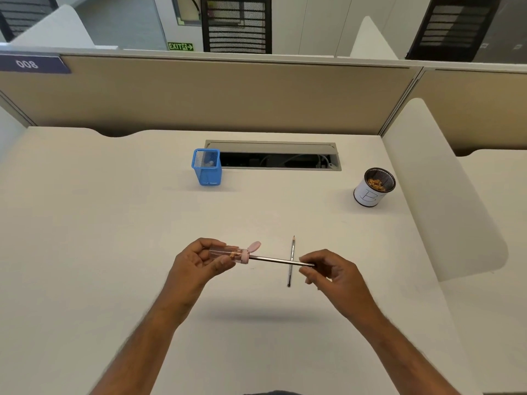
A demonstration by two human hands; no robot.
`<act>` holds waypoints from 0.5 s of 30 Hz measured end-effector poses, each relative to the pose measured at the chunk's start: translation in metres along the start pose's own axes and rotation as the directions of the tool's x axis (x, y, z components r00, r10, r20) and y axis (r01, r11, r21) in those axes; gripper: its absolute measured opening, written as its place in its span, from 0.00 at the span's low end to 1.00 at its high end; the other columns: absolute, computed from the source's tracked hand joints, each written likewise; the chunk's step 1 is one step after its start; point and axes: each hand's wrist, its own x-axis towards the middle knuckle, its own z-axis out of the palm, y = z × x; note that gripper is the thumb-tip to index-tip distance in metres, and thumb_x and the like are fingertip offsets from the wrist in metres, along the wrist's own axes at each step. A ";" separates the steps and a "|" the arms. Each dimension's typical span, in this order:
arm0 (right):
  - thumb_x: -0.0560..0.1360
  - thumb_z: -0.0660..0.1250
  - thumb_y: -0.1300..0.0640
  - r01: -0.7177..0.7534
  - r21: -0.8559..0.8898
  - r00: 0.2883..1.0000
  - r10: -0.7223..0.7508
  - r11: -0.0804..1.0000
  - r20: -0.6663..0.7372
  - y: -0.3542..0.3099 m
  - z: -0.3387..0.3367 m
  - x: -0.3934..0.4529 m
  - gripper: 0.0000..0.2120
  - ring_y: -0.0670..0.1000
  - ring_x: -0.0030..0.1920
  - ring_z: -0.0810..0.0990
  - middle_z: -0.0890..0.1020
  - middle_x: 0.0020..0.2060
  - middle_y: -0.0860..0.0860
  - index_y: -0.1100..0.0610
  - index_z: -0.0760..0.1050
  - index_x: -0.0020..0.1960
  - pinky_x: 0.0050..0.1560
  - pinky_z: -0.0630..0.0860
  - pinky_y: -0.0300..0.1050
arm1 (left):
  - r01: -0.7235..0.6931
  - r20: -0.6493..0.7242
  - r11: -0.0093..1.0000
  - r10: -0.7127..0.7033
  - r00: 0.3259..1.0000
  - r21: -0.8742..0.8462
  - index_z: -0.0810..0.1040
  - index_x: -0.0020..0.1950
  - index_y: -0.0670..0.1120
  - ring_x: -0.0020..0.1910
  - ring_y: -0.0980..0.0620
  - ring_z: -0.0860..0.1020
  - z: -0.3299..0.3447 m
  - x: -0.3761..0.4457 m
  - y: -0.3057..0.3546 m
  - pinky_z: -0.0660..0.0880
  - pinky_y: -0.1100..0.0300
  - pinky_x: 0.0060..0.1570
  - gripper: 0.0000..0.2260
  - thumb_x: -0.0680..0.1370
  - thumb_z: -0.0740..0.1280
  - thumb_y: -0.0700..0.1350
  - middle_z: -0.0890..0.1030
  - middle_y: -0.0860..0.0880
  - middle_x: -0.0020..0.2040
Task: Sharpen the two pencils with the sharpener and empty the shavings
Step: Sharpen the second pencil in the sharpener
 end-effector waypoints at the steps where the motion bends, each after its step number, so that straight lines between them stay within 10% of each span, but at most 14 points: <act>1: 0.78 0.77 0.62 0.007 -0.006 1.000 -0.007 1.000 -0.012 0.001 0.001 0.001 0.12 0.51 0.39 0.85 0.87 0.41 0.50 0.44 0.86 0.52 0.42 0.79 0.36 | -0.001 0.002 1.000 0.001 1.000 -0.002 0.87 0.57 0.51 0.62 0.41 0.90 0.000 0.000 0.000 0.86 0.58 0.60 0.24 0.67 0.88 0.60 0.91 0.40 0.60; 15: 0.83 0.64 0.44 -0.129 0.038 0.974 0.119 0.991 0.192 0.001 -0.003 0.013 0.16 0.50 0.25 0.76 0.82 0.29 0.51 0.51 0.86 0.47 0.33 0.73 0.37 | 0.014 0.024 1.000 -0.014 1.000 0.010 0.86 0.58 0.49 0.62 0.40 0.89 -0.003 0.006 -0.002 0.86 0.57 0.61 0.25 0.68 0.88 0.59 0.91 0.40 0.60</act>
